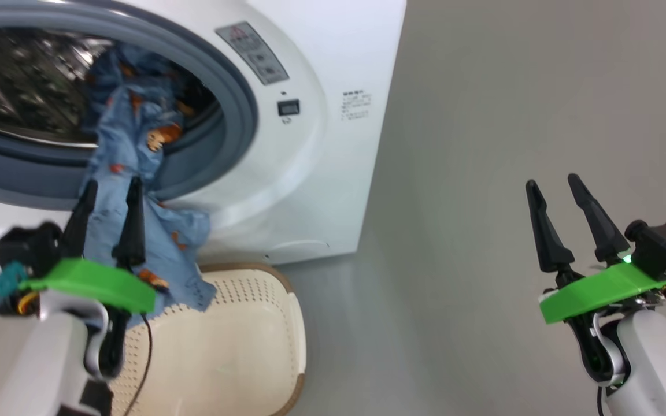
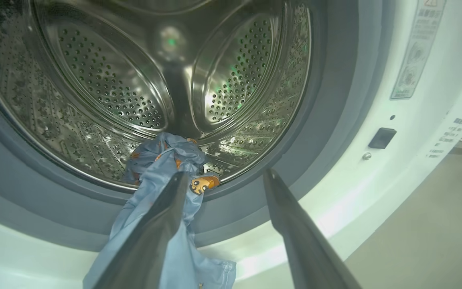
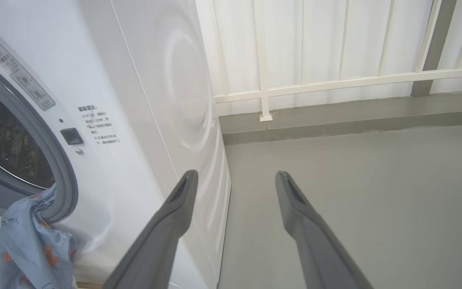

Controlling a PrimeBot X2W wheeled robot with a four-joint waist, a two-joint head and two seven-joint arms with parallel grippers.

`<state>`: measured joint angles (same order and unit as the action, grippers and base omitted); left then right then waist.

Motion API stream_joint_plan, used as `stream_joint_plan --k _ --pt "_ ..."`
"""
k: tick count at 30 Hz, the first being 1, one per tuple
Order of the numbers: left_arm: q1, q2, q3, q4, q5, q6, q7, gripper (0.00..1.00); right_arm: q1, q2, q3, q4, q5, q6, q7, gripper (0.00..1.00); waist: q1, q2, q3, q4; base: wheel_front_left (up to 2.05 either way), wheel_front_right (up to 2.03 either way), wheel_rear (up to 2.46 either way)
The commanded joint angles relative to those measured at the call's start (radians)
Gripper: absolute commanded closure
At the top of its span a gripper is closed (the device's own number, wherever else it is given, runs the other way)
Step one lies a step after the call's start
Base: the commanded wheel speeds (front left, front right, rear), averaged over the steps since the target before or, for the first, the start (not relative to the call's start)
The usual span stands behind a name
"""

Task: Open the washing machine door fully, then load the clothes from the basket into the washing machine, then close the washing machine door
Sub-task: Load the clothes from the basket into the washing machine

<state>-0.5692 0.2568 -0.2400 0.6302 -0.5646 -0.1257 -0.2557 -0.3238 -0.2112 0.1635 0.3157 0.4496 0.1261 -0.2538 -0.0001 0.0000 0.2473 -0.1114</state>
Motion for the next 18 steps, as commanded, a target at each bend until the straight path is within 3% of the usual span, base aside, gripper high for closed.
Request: stream_joint_plan --k 1,18 --pt "0.017 0.03 0.043 -0.042 0.014 -0.005 -0.006 0.0 0.018 -0.017 0.014 -0.018 0.018 0.005 -0.008 0.0 0.0001 0.0 -0.061 0.041 0.0 0.0 0.0" --pt "0.326 -0.03 0.149 -0.308 0.104 0.028 -0.006 0.0 0.078 -0.052 -0.005 -0.025 0.03 0.005 -0.008 0.0 0.0001 0.0 -0.141 0.107 0.0 0.0 0.0"
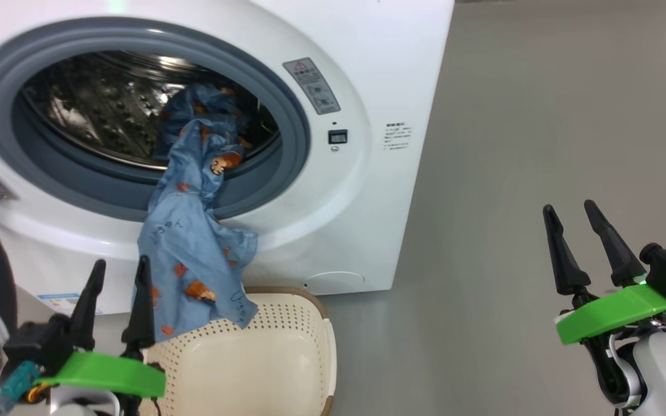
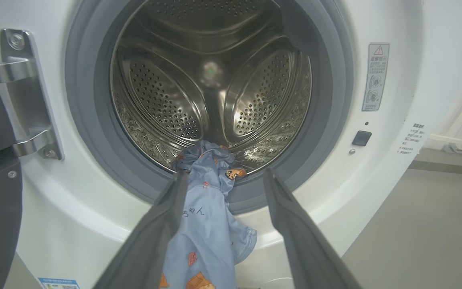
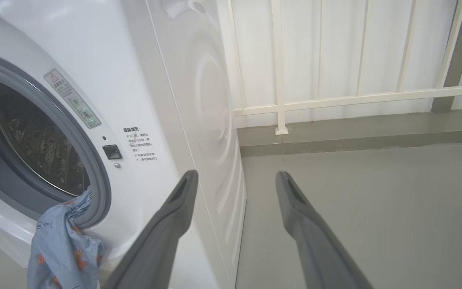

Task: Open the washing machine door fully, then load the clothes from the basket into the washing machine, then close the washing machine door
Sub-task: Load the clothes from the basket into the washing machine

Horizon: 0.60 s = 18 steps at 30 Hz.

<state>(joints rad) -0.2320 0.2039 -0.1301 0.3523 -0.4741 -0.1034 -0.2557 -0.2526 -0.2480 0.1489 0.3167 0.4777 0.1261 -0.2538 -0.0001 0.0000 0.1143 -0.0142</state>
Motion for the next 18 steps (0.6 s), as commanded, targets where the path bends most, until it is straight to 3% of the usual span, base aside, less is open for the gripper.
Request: stream_joint_plan --k 1,18 --pt "-0.001 0.02 0.044 -0.038 0.016 0.007 -0.006 0.0 0.011 -0.017 0.01 -0.026 0.001 0.005 -0.008 0.0 0.0001 0.0 -0.011 0.012 0.0 0.0 0.0" --pt "0.038 -0.017 0.075 -0.061 0.065 -0.001 -0.006 0.0 0.018 -0.038 0.016 -0.027 0.004 0.005 -0.008 0.0 0.0001 0.0 -0.027 0.021 0.0 0.0 0.0"
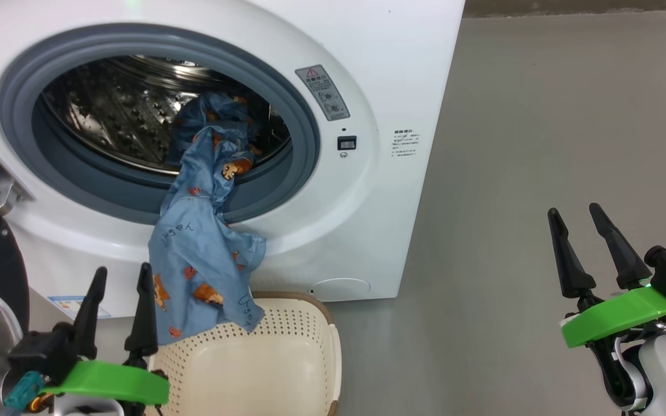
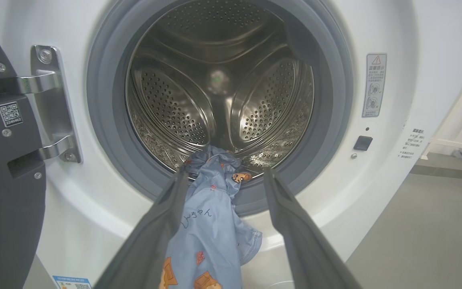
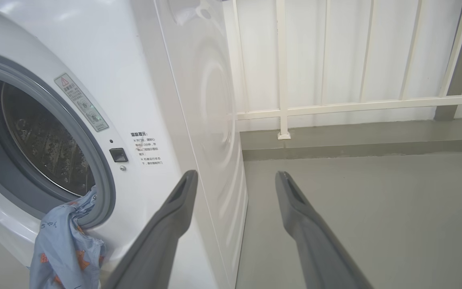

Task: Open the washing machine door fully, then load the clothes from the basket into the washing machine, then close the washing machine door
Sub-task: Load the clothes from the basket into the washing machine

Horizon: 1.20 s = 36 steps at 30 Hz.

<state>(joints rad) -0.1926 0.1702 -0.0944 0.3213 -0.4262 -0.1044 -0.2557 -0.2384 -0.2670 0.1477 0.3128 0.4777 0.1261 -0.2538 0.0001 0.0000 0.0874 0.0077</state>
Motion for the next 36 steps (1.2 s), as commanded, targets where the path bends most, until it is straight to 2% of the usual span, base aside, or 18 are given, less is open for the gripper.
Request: stream_joint_plan --k 1,20,36 --pt "-0.001 0.016 0.04 -0.03 0.018 -0.001 -0.006 0.0 0.004 -0.02 0.017 -0.022 0.004 0.005 -0.008 0.0 -0.0001 0.0 -0.001 -0.002 0.0 0.0 0.0" --pt "-0.008 0.002 0.047 0.0 0.031 -0.011 -0.006 0.0 0.0 -0.017 0.023 -0.025 0.005 0.005 -0.008 0.0 -0.0001 0.0 0.018 -0.013 0.0 0.0 0.0" --pt "-0.097 0.018 0.027 0.219 -0.012 -0.017 0.058 0.0 -0.034 -0.006 0.026 -0.04 -0.006 0.005 -0.008 0.0 -0.0001 0.0 0.102 -0.039 0.0 0.0 0.0"
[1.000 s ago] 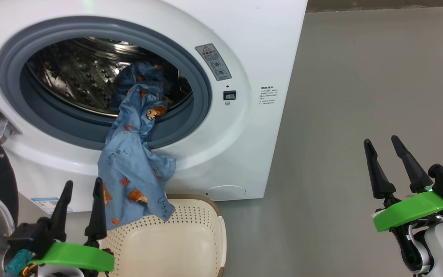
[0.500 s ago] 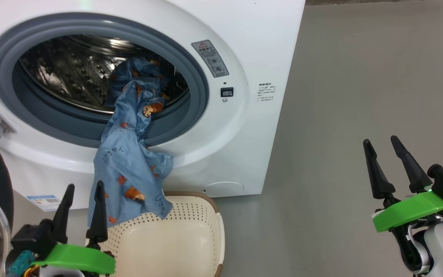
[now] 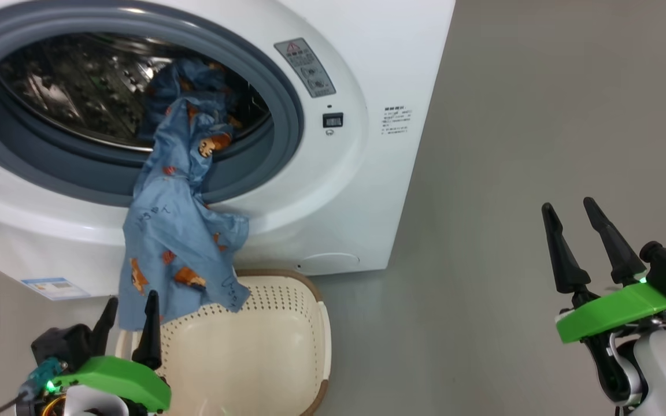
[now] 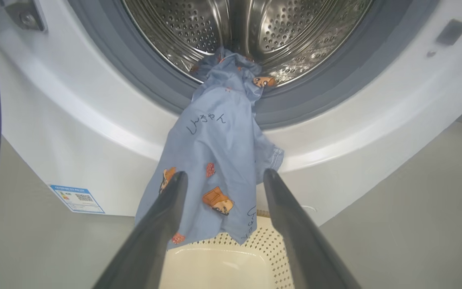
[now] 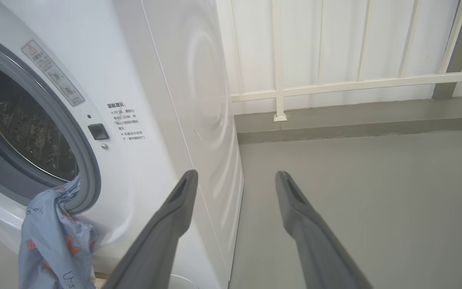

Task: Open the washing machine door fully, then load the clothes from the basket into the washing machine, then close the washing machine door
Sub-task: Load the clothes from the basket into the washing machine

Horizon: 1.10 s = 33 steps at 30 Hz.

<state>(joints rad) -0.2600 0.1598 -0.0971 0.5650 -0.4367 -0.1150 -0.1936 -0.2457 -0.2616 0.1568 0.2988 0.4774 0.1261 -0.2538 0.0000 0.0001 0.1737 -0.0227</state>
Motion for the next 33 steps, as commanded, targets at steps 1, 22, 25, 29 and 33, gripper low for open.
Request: stream_joint_plan --k 1,22,25,29,33 --pt "-0.042 0.032 0.026 0.003 -0.006 -0.007 0.0 0.0 -0.031 -0.011 0.019 -0.027 -0.006 0.005 -0.008 0.0 0.0 -0.0001 0.027 -0.012 0.0 0.0 0.0" --pt "-0.396 0.12 -0.073 0.488 -0.099 -0.016 0.007 0.0 -0.146 0.02 0.014 -0.068 -0.036 0.005 -0.008 0.0 0.0 -0.0001 0.319 -0.081 0.0 0.0 0.0" --pt "-0.442 0.144 -0.087 0.542 -0.091 -0.015 0.006 0.0 -0.159 0.025 0.013 -0.074 -0.04 0.005 -0.008 0.0 0.0 -0.0001 0.353 -0.091 0.0 0.0 0.0" --pt "-0.503 0.165 -0.095 0.6 -0.08 -0.008 0.0 0.0 -0.175 0.035 0.011 -0.084 -0.046 0.005 -0.008 0.0 0.0 -0.0001 0.396 -0.106 0.0 0.0 0.0" --pt "-0.555 0.183 -0.106 0.641 -0.072 -0.008 -0.004 0.0 -0.184 0.045 0.009 -0.091 -0.053 0.005 -0.008 0.0 0.0 -0.0001 0.44 -0.122 0.0 0.0 0.0"
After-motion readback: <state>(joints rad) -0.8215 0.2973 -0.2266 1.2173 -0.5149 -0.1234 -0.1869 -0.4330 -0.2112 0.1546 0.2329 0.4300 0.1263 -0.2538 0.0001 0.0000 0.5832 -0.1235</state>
